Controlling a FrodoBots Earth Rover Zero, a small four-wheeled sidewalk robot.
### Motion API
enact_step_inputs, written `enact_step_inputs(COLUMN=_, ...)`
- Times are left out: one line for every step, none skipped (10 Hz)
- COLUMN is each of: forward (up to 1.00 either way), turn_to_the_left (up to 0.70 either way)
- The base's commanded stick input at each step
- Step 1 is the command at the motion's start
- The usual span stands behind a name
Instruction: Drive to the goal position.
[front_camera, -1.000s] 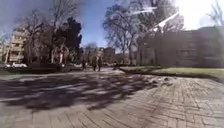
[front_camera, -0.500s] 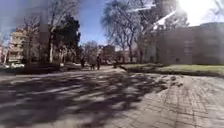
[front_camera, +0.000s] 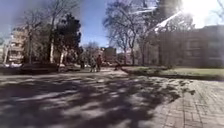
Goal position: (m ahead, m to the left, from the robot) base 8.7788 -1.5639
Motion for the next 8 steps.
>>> enact_step_inputs(forward=1.0, turn_to_the_left=0.0)
enact_step_inputs(forward=1.0, turn_to_the_left=0.0)
enact_step_inputs(forward=1.0, turn_to_the_left=0.0)
enact_step_inputs(forward=1.0, turn_to_the_left=0.0)
enact_step_inputs(forward=1.0, turn_to_the_left=0.0)
enact_step_inputs(forward=1.0, turn_to_the_left=0.0)
enact_step_inputs(forward=1.0, turn_to_the_left=0.0)
enact_step_inputs(forward=1.0, turn_to_the_left=0.0)
